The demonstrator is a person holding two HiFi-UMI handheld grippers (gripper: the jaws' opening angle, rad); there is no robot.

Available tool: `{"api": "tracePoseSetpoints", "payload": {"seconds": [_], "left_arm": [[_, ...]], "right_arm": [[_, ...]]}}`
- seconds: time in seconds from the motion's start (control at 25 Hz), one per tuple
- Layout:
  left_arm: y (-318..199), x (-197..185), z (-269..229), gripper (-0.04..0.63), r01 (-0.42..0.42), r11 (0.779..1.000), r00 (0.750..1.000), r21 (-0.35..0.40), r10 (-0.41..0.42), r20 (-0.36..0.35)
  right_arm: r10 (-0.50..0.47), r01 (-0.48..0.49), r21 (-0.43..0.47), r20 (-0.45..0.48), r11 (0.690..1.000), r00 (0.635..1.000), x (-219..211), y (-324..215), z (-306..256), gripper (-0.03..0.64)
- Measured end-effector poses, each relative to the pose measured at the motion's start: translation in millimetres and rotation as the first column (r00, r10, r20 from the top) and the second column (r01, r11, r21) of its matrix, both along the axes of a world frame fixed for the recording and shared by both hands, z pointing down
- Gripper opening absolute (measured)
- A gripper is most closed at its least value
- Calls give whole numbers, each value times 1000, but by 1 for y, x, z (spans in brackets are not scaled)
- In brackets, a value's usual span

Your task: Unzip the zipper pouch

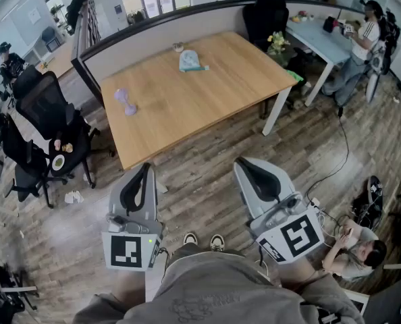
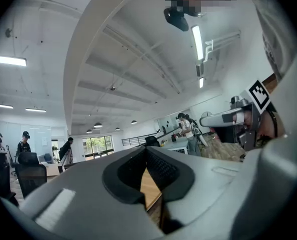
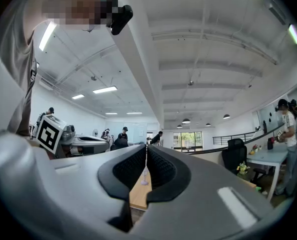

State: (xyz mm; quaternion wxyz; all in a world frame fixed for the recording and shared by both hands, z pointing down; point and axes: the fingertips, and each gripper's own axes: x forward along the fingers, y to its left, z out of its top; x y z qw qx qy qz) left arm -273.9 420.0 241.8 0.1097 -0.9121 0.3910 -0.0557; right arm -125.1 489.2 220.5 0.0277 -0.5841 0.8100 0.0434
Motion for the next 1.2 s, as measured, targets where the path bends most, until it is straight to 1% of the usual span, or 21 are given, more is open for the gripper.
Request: {"api": "tracePoseSetpoints", "payload": {"seconds": [0.2,0.36,0.52,0.64,0.72,0.76,0.8,0.84,1.0,1.2], "left_arm": [[-3,10,-5,-1,-18,1000,1000,18,19,-20],[-2,16,-3,0,-26,1000,999,18,26,-19],[1,20,1,0,-26,1000,1000,-2,26,-10],[2,21,-5,-2,-38,999,998,18,39,-54],[-3,20,-7,4,-19,999,997,30,21,-76],[-7,19,-8,78,-3,1000,997,29,5,-78],[-11,19,-7,187,10,1000,997,26,-8,-76],[-14,19,-6,241,16,1000,997,22,-14,-71],[-28,24,0,241,2,1000,999,10,-1,-50],[-59,32,5,233,-8,1000,999,6,8,-52]], "right_arm": [[27,-26,3,-10,1000,1000,10,-2,-2,15],[32,-32,8,-15,999,999,17,-1,0,15],[26,-26,2,-23,1000,999,19,0,4,16],[25,-25,0,-22,1000,999,20,0,7,17],[36,-37,34,13,999,999,24,-1,2,18],[42,-45,60,38,997,998,26,-1,-3,70],[47,-51,80,56,995,997,29,-2,-6,212],[51,-57,91,60,994,997,31,-4,-8,233],[71,-73,71,26,995,997,37,-21,-2,232],[93,-93,32,12,995,996,49,-52,10,232]]}}
